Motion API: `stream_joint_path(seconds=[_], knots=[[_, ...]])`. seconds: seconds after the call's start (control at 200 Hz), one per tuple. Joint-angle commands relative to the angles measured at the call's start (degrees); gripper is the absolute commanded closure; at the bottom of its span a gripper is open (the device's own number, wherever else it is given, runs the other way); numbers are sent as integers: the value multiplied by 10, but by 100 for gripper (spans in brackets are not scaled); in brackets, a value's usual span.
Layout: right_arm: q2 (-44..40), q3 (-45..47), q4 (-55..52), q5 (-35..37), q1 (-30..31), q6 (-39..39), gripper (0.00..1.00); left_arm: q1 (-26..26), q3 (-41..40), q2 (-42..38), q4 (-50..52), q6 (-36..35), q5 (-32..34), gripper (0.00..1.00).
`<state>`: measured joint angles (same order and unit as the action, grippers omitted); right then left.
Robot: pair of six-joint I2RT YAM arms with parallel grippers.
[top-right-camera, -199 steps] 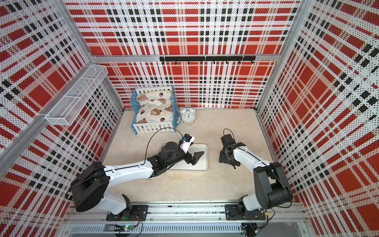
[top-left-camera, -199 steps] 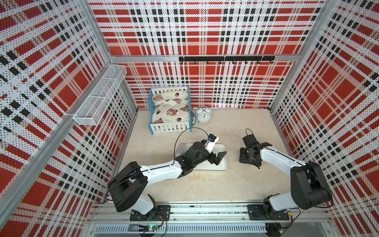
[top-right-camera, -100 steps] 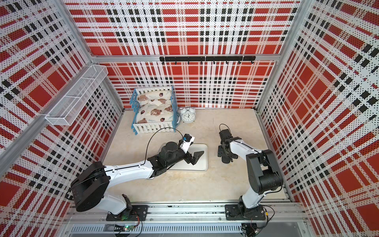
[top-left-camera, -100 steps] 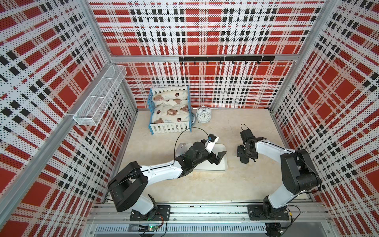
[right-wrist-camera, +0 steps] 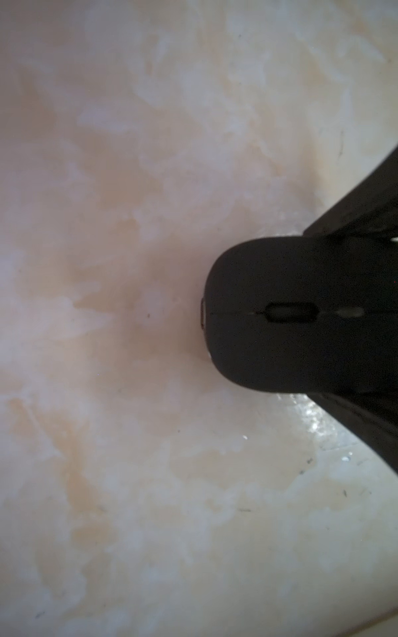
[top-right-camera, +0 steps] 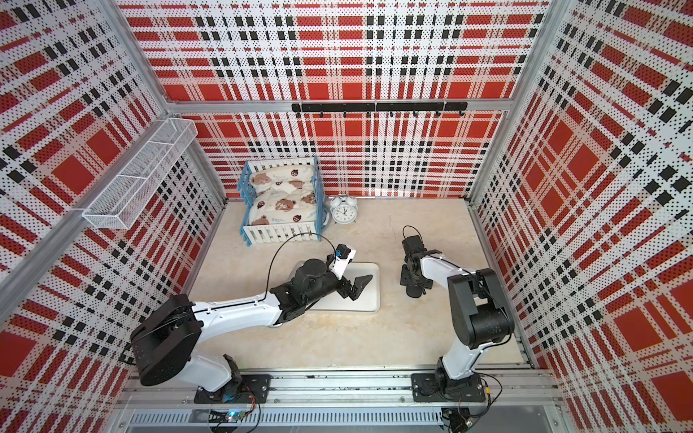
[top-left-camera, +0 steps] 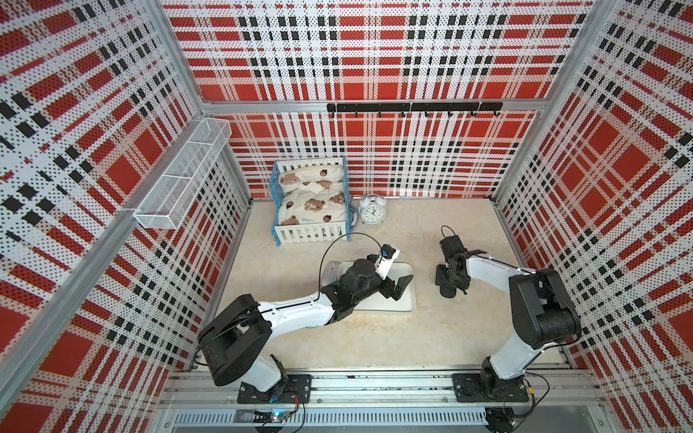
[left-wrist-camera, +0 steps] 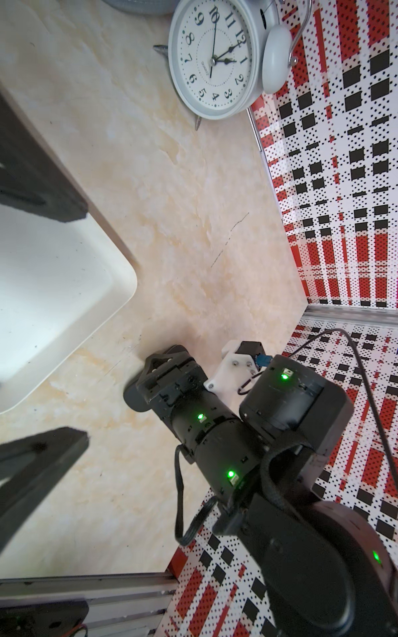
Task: Put the mouse in the storage box
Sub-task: Pick up the mouse from the center of the board, then place the mouse in the storage box.
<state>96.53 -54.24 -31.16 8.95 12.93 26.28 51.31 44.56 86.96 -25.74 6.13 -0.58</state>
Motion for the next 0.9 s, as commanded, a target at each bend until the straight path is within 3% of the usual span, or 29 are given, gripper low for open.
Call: stream_joint_path(seconds=[0.0,0.506,0.716,0.897], knots=[[5,5,9,-9,-3,-1,47,1,17,6,-14,-3,17,1],[-51,-54,-70,0,9,-15,52,-4,13,-4,-21,-1,59,1],[-69,-110,-122,10,59,-7,52,-21,-9,-27,-41,13,87,1],[-72,-154,-133,-16,122,21,52,-73,-52,-70,-63,53,115,1]])
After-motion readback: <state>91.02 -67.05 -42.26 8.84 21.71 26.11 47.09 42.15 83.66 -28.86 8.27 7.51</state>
